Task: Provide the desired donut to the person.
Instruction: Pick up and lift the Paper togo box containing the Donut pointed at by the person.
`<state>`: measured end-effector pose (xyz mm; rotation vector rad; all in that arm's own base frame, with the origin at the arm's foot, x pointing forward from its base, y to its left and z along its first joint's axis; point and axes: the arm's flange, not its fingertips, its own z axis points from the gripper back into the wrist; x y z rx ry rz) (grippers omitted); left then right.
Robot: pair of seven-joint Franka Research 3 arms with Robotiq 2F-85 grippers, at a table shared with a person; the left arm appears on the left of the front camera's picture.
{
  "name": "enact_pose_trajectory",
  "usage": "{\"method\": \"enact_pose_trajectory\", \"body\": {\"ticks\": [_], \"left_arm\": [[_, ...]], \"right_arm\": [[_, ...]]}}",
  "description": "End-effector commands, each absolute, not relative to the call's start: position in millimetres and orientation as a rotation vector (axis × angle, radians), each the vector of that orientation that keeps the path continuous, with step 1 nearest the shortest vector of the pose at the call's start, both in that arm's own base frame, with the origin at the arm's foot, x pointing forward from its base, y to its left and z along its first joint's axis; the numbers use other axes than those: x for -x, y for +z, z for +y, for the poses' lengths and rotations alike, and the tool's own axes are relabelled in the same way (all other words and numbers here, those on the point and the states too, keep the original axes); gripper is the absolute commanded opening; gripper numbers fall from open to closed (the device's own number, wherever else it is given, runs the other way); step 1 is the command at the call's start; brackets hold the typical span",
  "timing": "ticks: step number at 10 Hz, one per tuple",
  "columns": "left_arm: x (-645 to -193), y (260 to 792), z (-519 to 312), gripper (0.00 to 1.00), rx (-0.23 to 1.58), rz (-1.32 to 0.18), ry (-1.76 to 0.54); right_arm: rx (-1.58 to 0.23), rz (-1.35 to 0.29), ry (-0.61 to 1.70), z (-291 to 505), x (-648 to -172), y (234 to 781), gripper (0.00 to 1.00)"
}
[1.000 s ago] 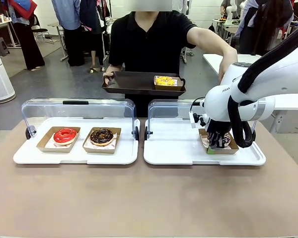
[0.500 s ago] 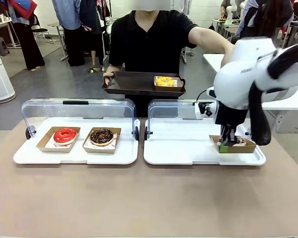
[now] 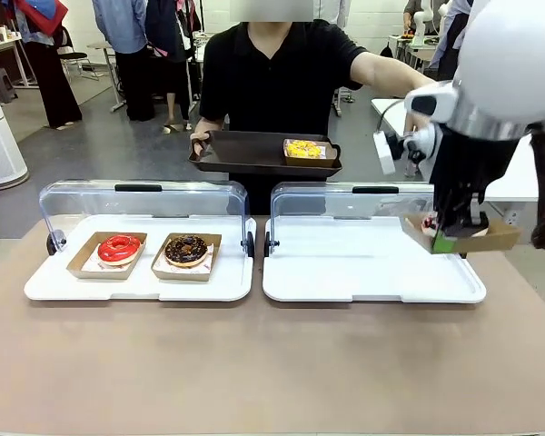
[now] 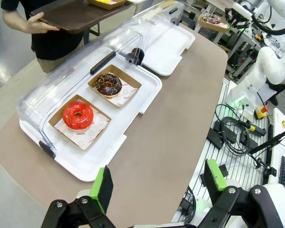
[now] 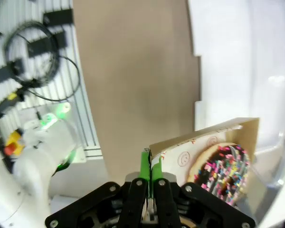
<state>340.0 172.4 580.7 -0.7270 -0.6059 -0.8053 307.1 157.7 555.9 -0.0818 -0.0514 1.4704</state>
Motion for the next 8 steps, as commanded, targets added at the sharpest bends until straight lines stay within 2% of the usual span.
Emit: {"method": "enact_pose_trajectory", "body": {"ticks": [1, 4, 5, 8], "left_arm": [[-338.6, 581.3, 172.8, 1.0, 0.73, -0.613, -0.809], [-338.6, 581.3, 172.8, 1.0, 0.73, -0.613, -0.809], [-338.6, 581.3, 172.8, 1.0, 0.73, -0.613, -0.809], [-338.6, 581.3, 172.8, 1.0, 0.73, -0.613, -0.809]], "right_arm": [[0.15, -0.055, 1.442, 169.7, -298.9, 584.7, 0.0], [0.146, -0.076, 1.452, 179.0, -299.6, 604.2, 0.0], [0.145, -0.09, 1.52, 178.8, -302.7, 601.1, 0.0], [0.129, -0.103, 1.47, 176.3, -292.2, 607.2, 0.0]]}}
